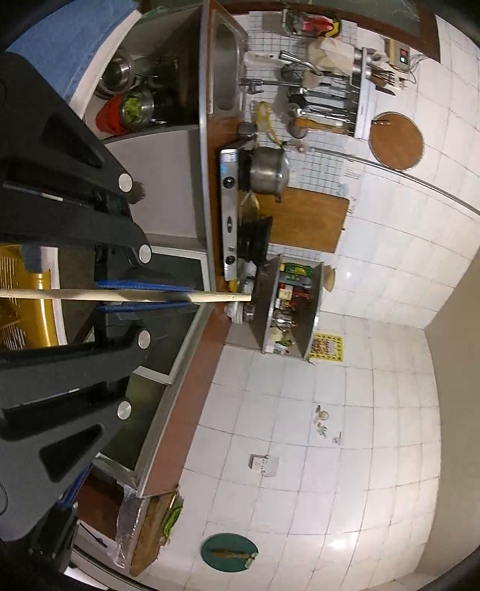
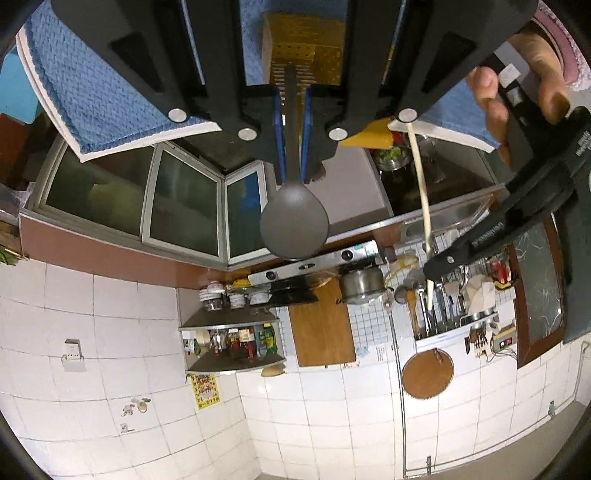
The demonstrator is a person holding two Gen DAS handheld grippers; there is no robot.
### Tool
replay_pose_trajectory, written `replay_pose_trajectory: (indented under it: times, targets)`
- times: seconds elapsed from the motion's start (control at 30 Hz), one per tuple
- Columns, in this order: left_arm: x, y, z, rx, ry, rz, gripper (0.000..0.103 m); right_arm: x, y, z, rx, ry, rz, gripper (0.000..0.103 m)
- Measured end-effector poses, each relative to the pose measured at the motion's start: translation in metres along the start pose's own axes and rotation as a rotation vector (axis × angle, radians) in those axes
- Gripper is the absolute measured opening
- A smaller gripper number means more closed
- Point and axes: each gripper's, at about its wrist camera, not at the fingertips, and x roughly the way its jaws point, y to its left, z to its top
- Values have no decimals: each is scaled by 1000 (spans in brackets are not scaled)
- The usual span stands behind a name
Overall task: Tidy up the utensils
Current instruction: 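Lift and carry the spoon and chopstick over the yellow holder with both tools, then lower the spoon and chopstick into the holder and open both tools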
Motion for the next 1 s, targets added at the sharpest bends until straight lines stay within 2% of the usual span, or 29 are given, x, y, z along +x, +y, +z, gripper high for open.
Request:
replay_pose_trajectory:
  times: [0.23,0.43,0.53,0.8,1.0]
  targets:
    - [16,13,-36,15,59,6,4,23,-7,-25,14,40,1,8]
    - [7,16,-64,67,100,6,4,35,-8,-45,9,65,-4,8]
    - [2,22,-75,56,123,5,5,39,-3,-54,-18,78,-9,8]
    - [9,38,-98,47,203,43,5,46,2,-70,-50,106,-33,8]
    - [5,40,-101,64,239,61,7,44,4,-76,-60,105,-25,10]
